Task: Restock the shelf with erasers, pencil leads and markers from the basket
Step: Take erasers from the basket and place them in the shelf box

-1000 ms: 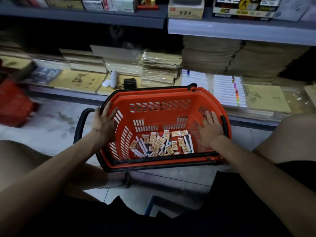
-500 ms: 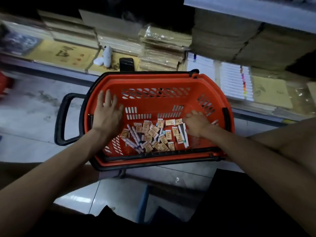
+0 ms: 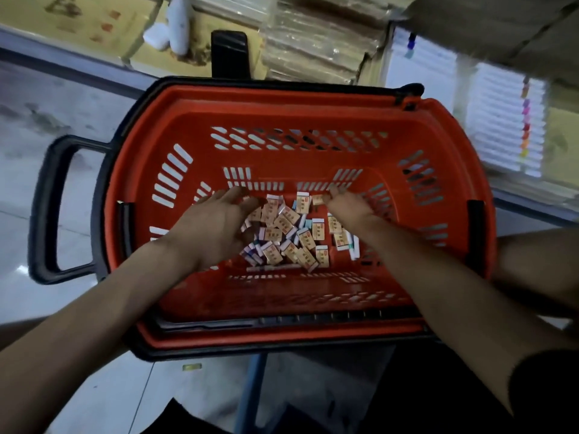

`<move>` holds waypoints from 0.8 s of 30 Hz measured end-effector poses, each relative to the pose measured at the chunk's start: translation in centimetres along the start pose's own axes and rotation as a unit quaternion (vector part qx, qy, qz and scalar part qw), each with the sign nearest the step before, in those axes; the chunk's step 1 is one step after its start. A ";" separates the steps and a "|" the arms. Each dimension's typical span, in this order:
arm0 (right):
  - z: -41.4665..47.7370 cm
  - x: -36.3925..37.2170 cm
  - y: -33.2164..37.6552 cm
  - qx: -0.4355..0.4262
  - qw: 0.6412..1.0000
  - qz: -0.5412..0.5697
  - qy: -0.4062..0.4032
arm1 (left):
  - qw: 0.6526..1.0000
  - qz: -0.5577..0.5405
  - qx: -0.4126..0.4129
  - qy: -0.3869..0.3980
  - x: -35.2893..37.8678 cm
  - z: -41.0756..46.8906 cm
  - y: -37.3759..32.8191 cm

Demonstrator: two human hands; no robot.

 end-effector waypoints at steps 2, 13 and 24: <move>0.0 -0.1 -0.2 -0.032 0.999 -0.042 -0.010 | 0.999 -0.045 -0.015 -0.009 -0.1 0.3 0.2; -1.6 -1.9 -1.2 -0.049 0.997 -0.026 -0.062 | 0.976 -0.197 -0.082 -0.039 -0.1 0.3 -0.3; -10.7 -15.7 3.0 -0.096 0.835 0.434 -0.324 | 0.429 -0.872 -0.234 0.028 -1.3 1.1 -3.3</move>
Point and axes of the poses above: each hand's wrist, its own z-axis towards the middle knuckle, its own x-axis out of the palm, y = z × x, the point moved 1 cm from there along z, towards the middle knuckle, and after that the axes turned 6 degrees about -z, right-handed, at the moved point
